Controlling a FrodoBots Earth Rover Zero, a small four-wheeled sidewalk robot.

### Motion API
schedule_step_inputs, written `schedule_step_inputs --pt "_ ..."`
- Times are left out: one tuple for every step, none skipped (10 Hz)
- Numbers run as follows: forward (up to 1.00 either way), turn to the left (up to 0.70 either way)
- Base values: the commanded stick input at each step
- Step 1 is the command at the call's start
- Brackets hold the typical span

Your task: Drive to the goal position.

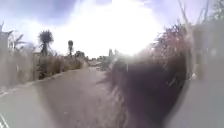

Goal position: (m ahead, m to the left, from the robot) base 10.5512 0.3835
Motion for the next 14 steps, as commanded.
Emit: schedule_step_inputs --pt "0.85 0.0" --pt "0.85 0.0" --pt "0.85 0.0" --pt "0.85 0.0" --pt "0.85 0.0" --pt "0.85 0.0" --pt "0.85 0.0" --pt "0.85 0.0" --pt "0.85 0.0" --pt "0.85 0.0" --pt "0.85 0.0" --pt "0.85 0.0" --pt "0.85 0.0" --pt "0.85 0.0"
